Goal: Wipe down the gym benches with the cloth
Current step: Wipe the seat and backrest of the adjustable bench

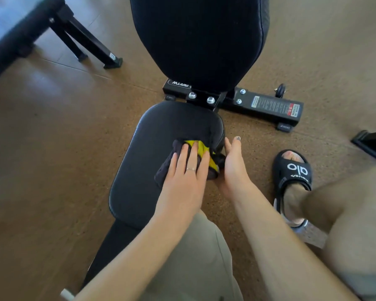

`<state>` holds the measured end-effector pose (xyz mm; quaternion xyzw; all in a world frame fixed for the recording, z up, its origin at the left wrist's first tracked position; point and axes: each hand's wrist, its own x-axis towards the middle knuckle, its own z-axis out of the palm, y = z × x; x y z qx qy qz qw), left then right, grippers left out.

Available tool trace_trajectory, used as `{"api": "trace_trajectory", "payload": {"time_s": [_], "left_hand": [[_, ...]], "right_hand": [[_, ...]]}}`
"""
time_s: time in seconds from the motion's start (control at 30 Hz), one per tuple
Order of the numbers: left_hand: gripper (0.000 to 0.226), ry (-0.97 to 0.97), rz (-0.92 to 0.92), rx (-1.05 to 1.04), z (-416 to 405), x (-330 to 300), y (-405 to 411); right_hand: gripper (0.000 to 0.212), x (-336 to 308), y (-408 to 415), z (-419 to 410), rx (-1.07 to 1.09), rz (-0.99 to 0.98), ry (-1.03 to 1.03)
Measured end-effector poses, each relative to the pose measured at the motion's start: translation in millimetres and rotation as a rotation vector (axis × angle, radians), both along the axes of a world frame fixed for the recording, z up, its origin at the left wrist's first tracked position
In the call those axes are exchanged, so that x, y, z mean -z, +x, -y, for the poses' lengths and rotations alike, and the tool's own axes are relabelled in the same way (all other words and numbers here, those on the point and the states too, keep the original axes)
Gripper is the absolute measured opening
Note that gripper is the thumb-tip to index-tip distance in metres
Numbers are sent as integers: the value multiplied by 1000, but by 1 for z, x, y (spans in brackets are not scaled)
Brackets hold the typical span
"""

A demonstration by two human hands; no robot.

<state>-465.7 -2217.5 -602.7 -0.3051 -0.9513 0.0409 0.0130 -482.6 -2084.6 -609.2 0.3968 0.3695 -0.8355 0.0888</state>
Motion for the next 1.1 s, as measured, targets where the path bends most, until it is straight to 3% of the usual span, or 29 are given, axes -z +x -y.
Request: {"api": "trace_trajectory", "payload": {"time_s": [0.1, 0.23, 0.37, 0.7, 0.9, 1.1], "left_hand": [[76, -62, 23, 15, 26, 0, 17], [66, -6, 6, -10, -9, -2, -19], [64, 24, 68, -70, -65, -1, -66], [37, -36, 273, -156, -120, -15, -127], [34, 94, 165, 10, -85, -10, -84], [43, 61, 79, 161, -18, -7, -17]], "right_hand": [[53, -3, 0, 0, -21, 53, -27], [50, 3, 0, -3, 30, 1, -82], [65, 15, 1, -12, 62, -37, -190], [66, 13, -24, -24, 163, 28, -118], [62, 8, -14, -23, 192, 11, -105], [63, 7, 2, -20, 93, 37, -41]]}}
